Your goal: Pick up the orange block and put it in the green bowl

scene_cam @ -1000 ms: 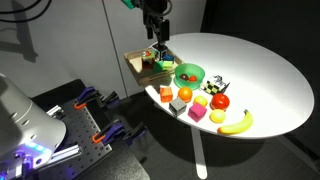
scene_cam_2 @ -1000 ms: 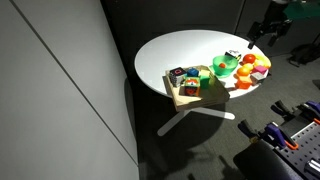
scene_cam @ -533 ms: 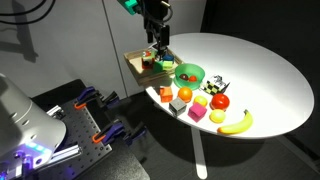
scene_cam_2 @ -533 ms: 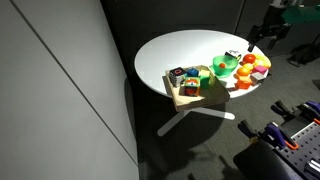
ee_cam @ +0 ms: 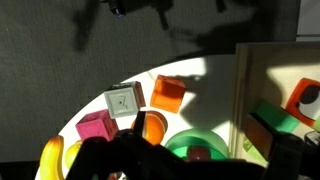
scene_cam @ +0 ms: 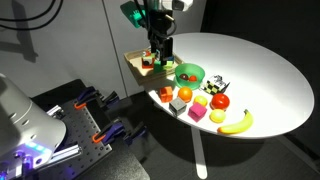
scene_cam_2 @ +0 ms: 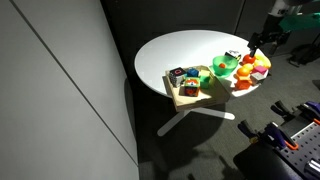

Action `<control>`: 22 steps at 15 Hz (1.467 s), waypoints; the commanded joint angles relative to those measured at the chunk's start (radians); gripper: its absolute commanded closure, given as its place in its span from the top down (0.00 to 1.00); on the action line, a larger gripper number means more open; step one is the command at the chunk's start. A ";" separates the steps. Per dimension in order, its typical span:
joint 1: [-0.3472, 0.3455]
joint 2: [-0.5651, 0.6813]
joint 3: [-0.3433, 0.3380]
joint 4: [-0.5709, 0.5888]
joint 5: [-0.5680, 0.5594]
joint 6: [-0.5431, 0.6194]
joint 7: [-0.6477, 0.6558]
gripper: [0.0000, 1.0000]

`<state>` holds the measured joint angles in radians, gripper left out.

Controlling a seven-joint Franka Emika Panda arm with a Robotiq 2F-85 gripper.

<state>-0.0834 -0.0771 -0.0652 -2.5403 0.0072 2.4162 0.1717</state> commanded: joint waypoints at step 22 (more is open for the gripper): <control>0.074 0.486 -0.077 0.116 0.004 0.382 0.192 1.00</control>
<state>-0.0258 0.3753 -0.1398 -2.4507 -0.0206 2.7721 0.3659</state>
